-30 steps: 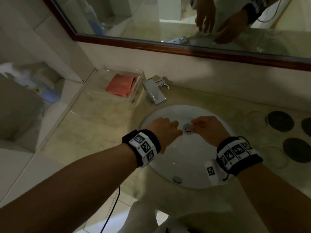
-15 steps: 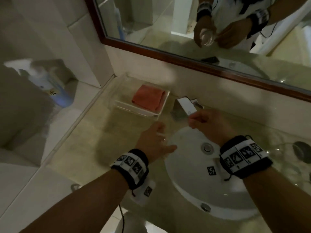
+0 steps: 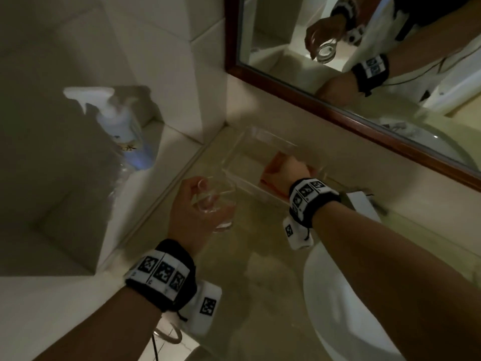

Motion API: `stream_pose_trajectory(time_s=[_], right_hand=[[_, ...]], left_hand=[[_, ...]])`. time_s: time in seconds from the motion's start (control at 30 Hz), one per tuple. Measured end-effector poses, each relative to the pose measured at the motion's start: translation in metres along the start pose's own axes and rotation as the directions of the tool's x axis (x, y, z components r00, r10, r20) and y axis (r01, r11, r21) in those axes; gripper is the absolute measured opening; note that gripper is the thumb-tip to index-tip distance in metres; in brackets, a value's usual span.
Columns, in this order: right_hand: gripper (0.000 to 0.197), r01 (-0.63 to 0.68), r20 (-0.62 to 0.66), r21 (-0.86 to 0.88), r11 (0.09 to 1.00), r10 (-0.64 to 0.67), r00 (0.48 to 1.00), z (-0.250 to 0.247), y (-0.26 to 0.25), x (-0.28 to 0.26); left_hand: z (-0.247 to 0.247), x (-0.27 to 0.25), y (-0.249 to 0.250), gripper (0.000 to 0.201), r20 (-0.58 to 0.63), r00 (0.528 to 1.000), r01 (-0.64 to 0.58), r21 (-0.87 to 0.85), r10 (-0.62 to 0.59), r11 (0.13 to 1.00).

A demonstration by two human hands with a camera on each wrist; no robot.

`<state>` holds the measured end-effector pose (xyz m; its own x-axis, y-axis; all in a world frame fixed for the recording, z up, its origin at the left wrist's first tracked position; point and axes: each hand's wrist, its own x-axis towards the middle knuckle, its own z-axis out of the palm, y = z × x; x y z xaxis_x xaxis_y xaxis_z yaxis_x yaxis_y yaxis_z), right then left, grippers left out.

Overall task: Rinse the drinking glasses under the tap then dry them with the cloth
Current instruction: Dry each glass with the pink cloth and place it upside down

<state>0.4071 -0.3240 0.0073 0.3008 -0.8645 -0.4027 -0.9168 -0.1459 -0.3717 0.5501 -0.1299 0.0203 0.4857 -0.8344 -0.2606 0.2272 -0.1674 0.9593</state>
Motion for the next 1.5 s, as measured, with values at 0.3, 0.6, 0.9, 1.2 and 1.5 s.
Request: stream_pose_trajectory(time_s=[0.3, 0.6, 0.9, 1.2, 1.5], right_hand=[[0.014, -0.016, -0.082, -0.239, 0.971, -0.004, 0.997, 0.019, 0.002, 0.024], [0.005, 0.031, -0.298, 0.42, 0.907, 0.105, 0.949, -0.035, 0.022, -0.035], [0.022, 0.421, -0.465, 0.717, 0.555, -0.069, 0.883, -0.09, 0.051, -0.167], [0.027, 0.588, -0.602, 0.794, 0.151, 0.064, 0.796, -0.125, 0.131, -0.237], [0.04, 0.666, -0.669, 0.743, 0.064, 0.07, 0.74, -0.153, 0.178, -0.303]], left_hand=[[-0.014, 0.01, 0.006, 0.053, -0.013, 1.0, 0.026, -0.055, -0.026, 0.998], [0.024, 0.013, 0.019, 0.048, 0.044, 0.999, -0.014, -0.082, 0.018, 0.997], [0.134, -0.013, 0.05, 0.047, 0.239, 0.954, -0.157, -0.124, 0.183, 0.98], [0.239, -0.097, 0.072, 0.051, 0.367, 0.89, -0.219, -0.18, 0.272, 0.959], [0.314, -0.19, 0.084, 0.075, 0.48, 0.814, -0.246, -0.225, 0.327, 0.943]])
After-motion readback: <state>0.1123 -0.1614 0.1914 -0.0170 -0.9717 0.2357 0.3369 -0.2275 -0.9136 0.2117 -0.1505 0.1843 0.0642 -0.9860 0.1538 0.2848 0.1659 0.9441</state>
